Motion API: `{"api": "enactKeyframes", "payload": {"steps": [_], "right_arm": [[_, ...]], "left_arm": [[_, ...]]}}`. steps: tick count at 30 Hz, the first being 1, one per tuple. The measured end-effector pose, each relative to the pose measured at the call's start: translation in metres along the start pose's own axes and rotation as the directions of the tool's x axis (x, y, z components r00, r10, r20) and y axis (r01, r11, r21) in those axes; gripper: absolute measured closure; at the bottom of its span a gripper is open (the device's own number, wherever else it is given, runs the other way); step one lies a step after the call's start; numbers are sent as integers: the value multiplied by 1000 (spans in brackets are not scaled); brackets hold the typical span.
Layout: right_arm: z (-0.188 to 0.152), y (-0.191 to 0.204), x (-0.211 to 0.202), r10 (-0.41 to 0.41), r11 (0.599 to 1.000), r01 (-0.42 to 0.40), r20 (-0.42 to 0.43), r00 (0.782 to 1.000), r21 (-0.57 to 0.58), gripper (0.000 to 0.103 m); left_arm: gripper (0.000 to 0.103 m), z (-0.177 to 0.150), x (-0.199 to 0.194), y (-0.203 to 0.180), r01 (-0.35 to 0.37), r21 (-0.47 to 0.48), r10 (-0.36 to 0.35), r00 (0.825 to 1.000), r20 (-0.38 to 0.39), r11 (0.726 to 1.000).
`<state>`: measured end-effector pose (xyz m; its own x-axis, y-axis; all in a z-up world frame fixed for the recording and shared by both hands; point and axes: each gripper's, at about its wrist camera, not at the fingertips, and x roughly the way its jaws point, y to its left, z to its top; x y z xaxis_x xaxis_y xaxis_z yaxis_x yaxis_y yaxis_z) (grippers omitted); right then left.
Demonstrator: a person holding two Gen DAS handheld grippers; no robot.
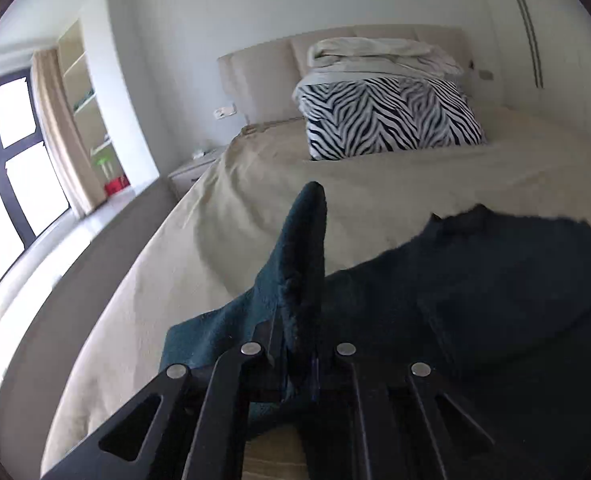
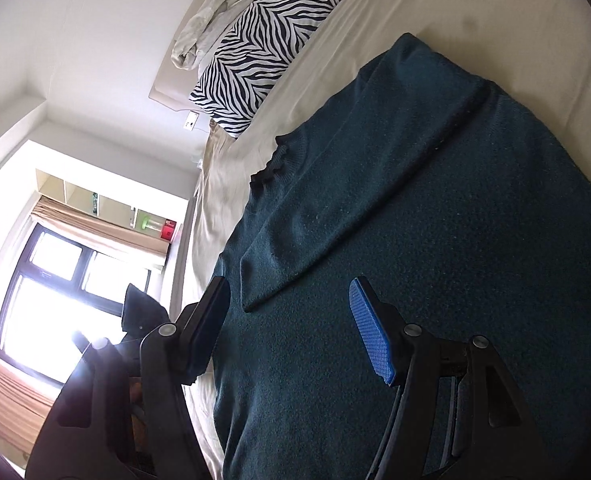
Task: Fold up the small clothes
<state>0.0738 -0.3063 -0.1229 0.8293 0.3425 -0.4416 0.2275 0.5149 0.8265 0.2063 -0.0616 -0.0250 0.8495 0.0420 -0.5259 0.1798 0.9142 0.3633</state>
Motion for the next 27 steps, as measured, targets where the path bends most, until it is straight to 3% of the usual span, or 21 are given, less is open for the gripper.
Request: {"api": "enactKeyframes", "payload": {"steps": [2,3,5,9,13,18,20,23,27], "right_arm": [[4,-10,-1,4,1000,-3,-9,1000,23,41],[7,-14,-1,9,1000,-9,-17,1000,28,41],[12,-17,4,22,999,-20,-49,999,35,41],[19,-4,38,100,995,-96,-168,981,36,41],[25,22,100,179,984,-165,-326,928,72,41],[25,52,173,232,973,-208,-495,837,104,43],[24,56,192,206,979,-177,-529,823,105,43],[23,57,211,186,982,-154,-562,806,104,65],[23,65,215,121,991,-136,-581,805,17,91]], "left_arm": [[95,-12,-6,-65,-55,191,48,998,42,980],[95,-20,-6,-84,-67,239,57,997,51,969],[95,-34,-6,-108,-91,294,73,995,71,952],[95,-51,-17,-112,-155,339,115,984,134,928],[94,-51,-29,-105,-170,322,122,979,163,931],[94,-61,-33,-108,-162,345,111,980,163,925],[93,-61,-35,-107,-163,345,110,980,168,924],[91,-61,-35,-105,-160,339,109,981,163,927],[87,-61,-31,-101,-149,342,105,984,145,928]]}}
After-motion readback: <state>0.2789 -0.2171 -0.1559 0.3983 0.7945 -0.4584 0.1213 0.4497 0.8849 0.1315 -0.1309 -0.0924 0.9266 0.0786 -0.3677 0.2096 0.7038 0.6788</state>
